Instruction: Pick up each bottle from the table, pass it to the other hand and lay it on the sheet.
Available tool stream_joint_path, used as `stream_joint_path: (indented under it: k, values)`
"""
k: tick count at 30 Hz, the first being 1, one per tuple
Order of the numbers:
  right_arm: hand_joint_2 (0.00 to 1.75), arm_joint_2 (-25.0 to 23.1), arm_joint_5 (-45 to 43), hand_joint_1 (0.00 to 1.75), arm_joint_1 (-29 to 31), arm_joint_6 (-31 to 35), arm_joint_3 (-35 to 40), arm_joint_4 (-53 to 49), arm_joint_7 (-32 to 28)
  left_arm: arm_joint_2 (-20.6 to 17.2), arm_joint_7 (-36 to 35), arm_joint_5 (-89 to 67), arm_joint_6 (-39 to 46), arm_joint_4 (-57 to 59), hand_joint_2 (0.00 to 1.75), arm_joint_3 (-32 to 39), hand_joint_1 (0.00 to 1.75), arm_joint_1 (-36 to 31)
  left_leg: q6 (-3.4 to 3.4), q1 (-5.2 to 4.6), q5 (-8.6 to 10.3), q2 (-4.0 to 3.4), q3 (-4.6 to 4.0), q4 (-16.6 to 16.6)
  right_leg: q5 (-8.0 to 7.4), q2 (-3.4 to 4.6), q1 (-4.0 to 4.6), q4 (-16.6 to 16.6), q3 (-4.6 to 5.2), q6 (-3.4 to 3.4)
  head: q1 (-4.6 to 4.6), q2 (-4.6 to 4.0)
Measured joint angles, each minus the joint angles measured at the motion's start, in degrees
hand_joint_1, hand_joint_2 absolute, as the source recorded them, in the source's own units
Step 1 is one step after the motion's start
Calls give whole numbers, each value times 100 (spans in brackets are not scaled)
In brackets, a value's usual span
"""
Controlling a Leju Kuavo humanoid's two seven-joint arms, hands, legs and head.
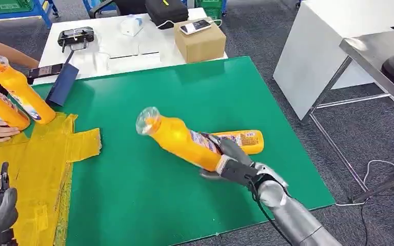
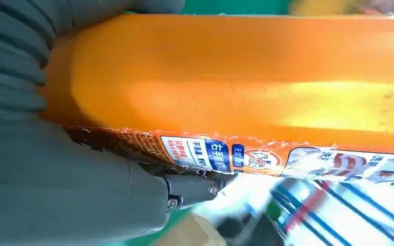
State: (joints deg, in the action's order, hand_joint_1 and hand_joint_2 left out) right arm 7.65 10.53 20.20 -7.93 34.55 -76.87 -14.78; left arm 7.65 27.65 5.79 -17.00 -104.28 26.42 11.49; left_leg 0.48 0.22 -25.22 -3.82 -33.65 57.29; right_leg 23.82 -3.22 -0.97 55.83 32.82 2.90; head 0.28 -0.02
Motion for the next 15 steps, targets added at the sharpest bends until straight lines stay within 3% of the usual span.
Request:
stream_joint_path:
  k: [7,15]
  values:
    - [175,-675,-131,175,320,61,-264,53,101,24,-177,153,-5,-13,175,-547,0,58,1,-8,0,1,-10,1,-3,0,-5,0,7,4,2,0]
    - [175,-1431,-70,175,762,153,-225,774,227,4,-555,507,-317,9,175,-1418,0,52,0,-7,0,1,-13,1,-2,-1,-1,1,11,3,-2,0]
